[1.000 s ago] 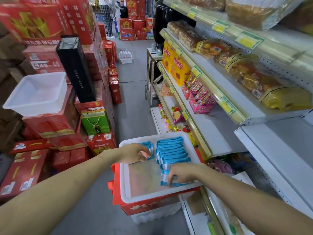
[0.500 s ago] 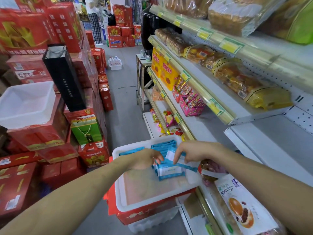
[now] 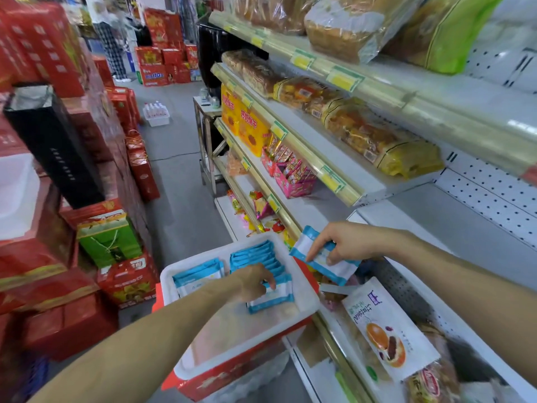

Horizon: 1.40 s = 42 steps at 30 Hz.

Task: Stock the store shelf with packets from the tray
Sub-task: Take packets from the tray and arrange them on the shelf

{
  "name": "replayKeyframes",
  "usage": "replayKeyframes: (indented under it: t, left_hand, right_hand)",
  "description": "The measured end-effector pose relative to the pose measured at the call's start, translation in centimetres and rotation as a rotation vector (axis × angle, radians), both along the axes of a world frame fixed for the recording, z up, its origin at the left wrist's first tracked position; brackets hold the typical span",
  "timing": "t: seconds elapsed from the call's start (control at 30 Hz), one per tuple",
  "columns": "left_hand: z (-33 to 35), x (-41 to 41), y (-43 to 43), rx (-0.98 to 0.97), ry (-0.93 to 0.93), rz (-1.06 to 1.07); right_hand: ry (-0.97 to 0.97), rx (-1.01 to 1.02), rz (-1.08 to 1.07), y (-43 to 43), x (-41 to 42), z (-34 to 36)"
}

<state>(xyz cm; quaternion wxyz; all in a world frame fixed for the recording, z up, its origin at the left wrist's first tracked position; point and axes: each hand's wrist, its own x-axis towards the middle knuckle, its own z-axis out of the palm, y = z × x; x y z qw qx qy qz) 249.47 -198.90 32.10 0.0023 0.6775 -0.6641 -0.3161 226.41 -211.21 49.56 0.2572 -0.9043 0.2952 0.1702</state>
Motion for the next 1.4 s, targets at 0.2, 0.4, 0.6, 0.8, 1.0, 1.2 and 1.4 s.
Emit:
replayKeyframes:
  t: [0.2,0.4,0.6,0.8,1.0,1.2,1.4]
  left_hand:
    - [-0.2,-1.2,0.5,0.058,0.052,-0.078]
    - [-2.0,-2.6,1.4,0.103,0.102,-0.124]
    - [-3.4,-2.5,1.9,0.116,0.130,-0.112]
    - [-1.9,-2.0,1.7,0.122,0.173,-0.070]
    - [8.6,1.6,-0.9,-0.024,0.097,-0.112]
    - [27.0,4.3,-4.1,-0.192,0.003,-0.141]
    - [41.7,-1.0,-6.3,-0.375,-0.030,-0.220]
  right_hand:
    - [-0.006,0.070,-0.014,0.6,-0.4,-0.9]
    - [0.006,0.091,0.003,1.2,-0.9,-1.8]
    - [0.047,0.062,0.019,1.7,-1.4,-2.2]
    - [0.046,0.051,0.063,1.9,-1.2,-0.9]
    - [0.054,-0.025,0.088,1.2,-1.2,4.0]
    - [0.012,-0.212,0.133,0.1,-1.1,13.8]
    - [-0.063,-0.367,0.076,-0.2,-5.9,25.4]
